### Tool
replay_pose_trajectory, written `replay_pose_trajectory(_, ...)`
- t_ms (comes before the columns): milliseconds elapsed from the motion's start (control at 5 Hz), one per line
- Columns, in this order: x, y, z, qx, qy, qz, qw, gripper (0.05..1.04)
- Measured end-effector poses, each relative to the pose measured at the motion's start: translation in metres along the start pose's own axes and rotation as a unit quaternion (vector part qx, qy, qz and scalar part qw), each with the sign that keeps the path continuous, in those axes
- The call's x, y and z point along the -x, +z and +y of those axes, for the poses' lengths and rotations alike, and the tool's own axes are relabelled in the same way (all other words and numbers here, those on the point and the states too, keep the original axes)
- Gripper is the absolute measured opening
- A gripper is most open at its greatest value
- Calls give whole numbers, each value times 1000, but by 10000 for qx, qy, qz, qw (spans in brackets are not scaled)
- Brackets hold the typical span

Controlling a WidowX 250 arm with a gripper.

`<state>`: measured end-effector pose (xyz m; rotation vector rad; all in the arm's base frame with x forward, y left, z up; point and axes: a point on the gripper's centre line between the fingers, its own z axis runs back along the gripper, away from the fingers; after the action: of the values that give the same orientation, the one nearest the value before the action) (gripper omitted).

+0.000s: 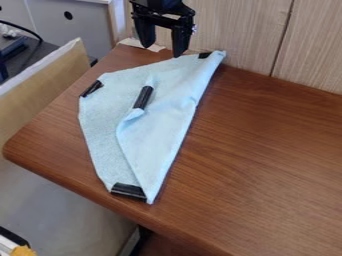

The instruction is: Fold the cloth from bottom to top

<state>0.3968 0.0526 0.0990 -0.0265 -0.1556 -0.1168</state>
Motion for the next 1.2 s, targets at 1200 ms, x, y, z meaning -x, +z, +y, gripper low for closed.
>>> replay_pose_trajectory(1200,129,-18,-53,-176,-688,1,9975,1000)
